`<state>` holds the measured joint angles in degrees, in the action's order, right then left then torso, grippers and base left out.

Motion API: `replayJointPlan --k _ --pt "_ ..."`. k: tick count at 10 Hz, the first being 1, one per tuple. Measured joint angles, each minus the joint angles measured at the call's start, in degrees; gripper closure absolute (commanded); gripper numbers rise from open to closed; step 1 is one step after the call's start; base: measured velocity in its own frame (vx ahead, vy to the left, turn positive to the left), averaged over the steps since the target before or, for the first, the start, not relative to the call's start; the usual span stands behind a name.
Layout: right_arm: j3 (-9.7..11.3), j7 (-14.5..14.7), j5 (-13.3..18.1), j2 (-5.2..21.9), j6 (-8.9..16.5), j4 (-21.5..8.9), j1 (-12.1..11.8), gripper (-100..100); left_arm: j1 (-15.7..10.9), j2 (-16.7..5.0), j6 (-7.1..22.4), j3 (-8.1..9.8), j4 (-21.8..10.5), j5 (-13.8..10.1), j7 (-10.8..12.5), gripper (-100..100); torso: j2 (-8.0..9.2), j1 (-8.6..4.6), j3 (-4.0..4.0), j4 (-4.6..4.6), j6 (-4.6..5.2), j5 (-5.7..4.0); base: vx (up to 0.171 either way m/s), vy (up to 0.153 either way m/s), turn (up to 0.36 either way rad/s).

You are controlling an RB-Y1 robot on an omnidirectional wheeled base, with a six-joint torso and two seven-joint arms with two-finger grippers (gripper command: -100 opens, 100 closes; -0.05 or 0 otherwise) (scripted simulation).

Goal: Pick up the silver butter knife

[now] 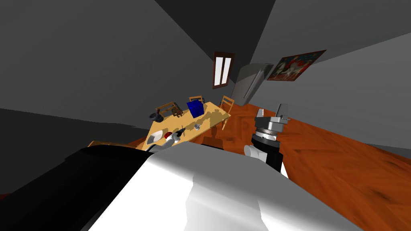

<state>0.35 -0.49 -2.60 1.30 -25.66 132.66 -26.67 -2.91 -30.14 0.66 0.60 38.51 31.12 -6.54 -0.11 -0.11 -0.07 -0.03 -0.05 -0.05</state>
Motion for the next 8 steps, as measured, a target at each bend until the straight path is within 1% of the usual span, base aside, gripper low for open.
replayJointPlan --k 1,2,3,4,5,6,7,8 --pt "0.0 0.0 0.0 0.0 0.0 0.0 0.0 0 -0.19 0.1 -0.01 0.26 -0.93 0.17 -0.16 -100 0.08 0.06 0.05 0.02 0.0 0.01 0.032 -0.016 -0.072" --pt "0.0 0.0 0.0 0.0 0.0 0.0 0.0 0 -0.33 -0.23 0.49 -0.1 -1.78 0.11 -0.01 -100 0.06 0.04 0.04 0.02 0.02 0.01 0.037 -0.016 -0.041" --pt "0.0 0.0 0.0 0.0 0.0 0.0 0.0 0 -1.12 0.08 0.01 1.2 -4.07 0.95 -0.43 -100 0.05 0.04 0.03 0.01 0.0 0.01 0.04 -0.021 -0.069" --pt "0.0 0.0 0.0 0.0 0.0 0.0 0.0 0 -1.06 -0.41 0.2 0.81 -5.15 0.83 -0.32 -100 0.04 0.02 0.03 0.01 0.01 0.0 0.061 -0.025 -0.072" --pt "0.0 0.0 0.0 0.0 0.0 0.0 0.0 0 -1.92 -0.35 0.5 1.5 -7.44 1.48 -0.49 -100 -0.03 0.0 -0.01 0.0 0.02 0.0 0.055 -0.035 -0.08" --pt "0.0 0.0 0.0 0.0 0.0 0.0 0.0 0 -1.01 -1.23 2.43 -1.33 -6.38 0.0 0.53 -100 -0.02 -0.03 -0.01 0.0 0.01 -0.01 0.038 -0.03 -0.016" --pt "0.0 0.0 0.0 0.0 0.0 0.0 0.0 0 -1.79 -0.89 2.59 -0.08 -7.94 0.9 0.4 -100 0.02 -0.03 0.01 0.01 0.01 -0.01 0.019 -0.015 0.007" --pt "0.0 0.0 0.0 0.0 0.0 0.0 0.0 0 -1.92 -0.75 2.37 0.38 -8.47 1.11 -0.02 -100 0.09 0.02 0.05 0.02 -0.01 0.0 0.017 -0.014 -0.032"
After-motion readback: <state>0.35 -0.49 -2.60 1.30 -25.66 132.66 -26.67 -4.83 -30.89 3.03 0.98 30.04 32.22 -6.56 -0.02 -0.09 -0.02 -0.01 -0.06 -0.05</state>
